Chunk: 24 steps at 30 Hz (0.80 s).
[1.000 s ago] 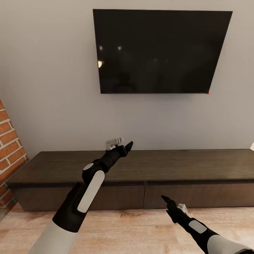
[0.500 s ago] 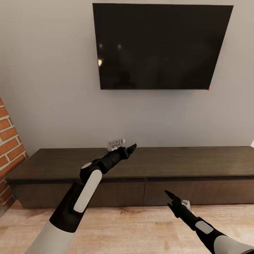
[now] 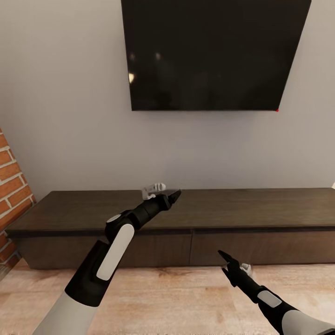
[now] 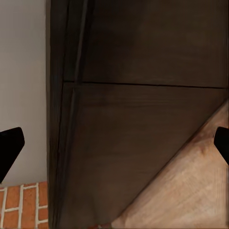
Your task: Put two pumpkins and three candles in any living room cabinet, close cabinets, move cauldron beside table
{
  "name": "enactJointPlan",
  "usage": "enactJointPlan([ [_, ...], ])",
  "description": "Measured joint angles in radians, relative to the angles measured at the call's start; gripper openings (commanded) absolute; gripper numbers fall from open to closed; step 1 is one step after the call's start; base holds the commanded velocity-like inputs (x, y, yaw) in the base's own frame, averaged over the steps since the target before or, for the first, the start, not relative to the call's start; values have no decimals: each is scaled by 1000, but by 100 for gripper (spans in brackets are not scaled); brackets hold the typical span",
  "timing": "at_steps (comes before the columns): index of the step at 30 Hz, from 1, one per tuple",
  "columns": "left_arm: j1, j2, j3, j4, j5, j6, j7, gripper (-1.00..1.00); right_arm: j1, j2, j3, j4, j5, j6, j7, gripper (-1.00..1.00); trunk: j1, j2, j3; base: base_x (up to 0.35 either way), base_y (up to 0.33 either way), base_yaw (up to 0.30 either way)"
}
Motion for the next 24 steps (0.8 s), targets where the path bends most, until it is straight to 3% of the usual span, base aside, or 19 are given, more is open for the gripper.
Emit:
enactJointPlan([
  [7, 0, -1, 0, -2, 41, -1, -5, 100, -1, 0, -16, 0, -3, 1, -2, 100, 3, -2, -27, 0, 0, 0],
  [11, 0, 0, 2, -2, 80, -2, -20, 100, -1, 0, -77, -1, -3, 1, 4, 100, 5, -3, -43, 0, 0, 0],
  [12, 0, 1, 3, -2, 105, -4, -38, 100, -1, 0, -145, -5, -2, 3, 24, 100, 5, -3, -43, 0, 0, 0],
  [16, 0, 1, 3, -2, 117, -5, -50, 100, -1, 0, -186, -23, 0, 4, 86, 100, 5, -3, -43, 0, 0, 0],
  [18, 0, 2, 3, 1, 122, -5, -54, 100, -1, 0, -204, -40, 1, 20, 152, 100, 5, -3, -43, 0, 0, 0],
  [24, 1, 1, -3, 7, 120, -6, -52, 100, -1, -1, -214, -49, 2, 68, 192, 100, 5, -3, -43, 1, 0, 0],
])
